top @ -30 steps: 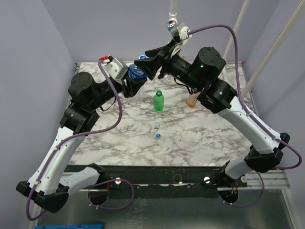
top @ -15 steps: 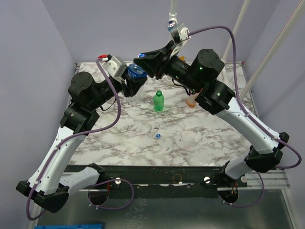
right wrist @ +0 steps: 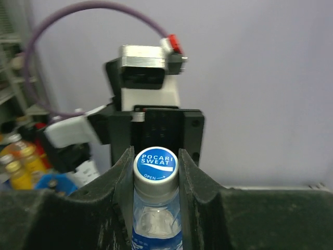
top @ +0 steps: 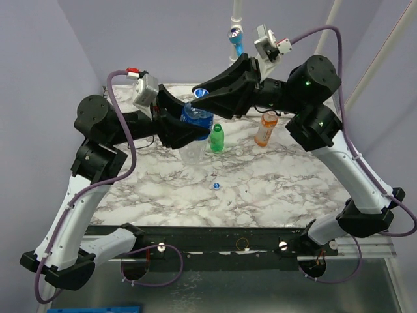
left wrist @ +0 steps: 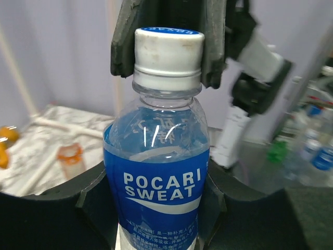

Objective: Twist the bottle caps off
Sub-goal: Unscrew the bottle cap from the plastic bottle.

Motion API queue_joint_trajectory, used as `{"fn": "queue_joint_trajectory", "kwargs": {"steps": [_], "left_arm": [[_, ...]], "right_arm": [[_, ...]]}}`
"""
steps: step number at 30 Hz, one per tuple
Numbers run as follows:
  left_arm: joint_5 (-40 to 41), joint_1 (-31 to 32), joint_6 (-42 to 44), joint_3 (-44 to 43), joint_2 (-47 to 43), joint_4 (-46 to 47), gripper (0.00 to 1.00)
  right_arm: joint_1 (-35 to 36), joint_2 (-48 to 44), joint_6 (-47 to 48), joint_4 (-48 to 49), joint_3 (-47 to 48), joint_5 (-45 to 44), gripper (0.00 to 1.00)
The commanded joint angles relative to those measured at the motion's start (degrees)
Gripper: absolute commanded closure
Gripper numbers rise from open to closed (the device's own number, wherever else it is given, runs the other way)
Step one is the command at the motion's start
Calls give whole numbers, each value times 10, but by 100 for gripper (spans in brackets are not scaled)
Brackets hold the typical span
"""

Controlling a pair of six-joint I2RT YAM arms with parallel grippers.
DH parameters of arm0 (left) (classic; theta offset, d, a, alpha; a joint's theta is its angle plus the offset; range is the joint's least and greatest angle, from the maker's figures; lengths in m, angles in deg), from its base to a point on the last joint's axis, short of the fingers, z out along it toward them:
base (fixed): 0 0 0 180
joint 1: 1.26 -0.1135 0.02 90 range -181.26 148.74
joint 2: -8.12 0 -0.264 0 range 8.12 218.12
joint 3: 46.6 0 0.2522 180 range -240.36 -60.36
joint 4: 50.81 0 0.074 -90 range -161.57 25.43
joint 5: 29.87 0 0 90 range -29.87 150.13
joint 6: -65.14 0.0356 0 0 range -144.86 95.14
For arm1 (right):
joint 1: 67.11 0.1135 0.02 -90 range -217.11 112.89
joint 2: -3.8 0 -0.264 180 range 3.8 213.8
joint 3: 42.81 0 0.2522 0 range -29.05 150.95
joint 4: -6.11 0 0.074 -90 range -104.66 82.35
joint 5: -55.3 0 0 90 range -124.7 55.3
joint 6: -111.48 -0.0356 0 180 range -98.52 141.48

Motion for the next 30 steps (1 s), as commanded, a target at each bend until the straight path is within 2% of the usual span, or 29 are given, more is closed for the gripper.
{"fn": "queue_joint_trajectory", "kwargs": {"steps": [1,6,9,12,13,14,16,17,19,21,25,30], "left_arm": [[-199,12,-123,-41,13,6,100],[-224,12,-136,-39,6,10,100],[-228,12,-136,-33,1,10,100],[-222,12,-128,-30,-2,11,100],[-216,11,-120,-28,-4,11,100],[-206,11,-110,-24,-6,11,100],[-167,9,-81,-17,-11,4,100],[-145,8,-61,-13,-13,-1,100],[-95,8,-17,-6,-17,-17,100],[-36,9,24,4,-19,-26,100],[89,8,116,19,-19,-37,100],[204,10,209,37,-14,-38,100]], "right_arm": [[-10,12,-81,97,-4,286,99],[-25,32,-220,249,-11,419,100],[-42,32,-281,324,-27,438,99],[-62,30,-302,348,-37,426,99],[-71,25,-290,334,-38,410,87],[-79,19,-255,288,-39,368,66],[-85,-6,-145,157,-32,232,38],[-85,-18,-117,134,-35,181,25],[-85,-28,-81,93,-29,108,10],[-84,-25,-68,62,-10,67,1],[-60,7,-24,-61,65,-15,0],[20,67,52,-188,169,-189,0]]}}
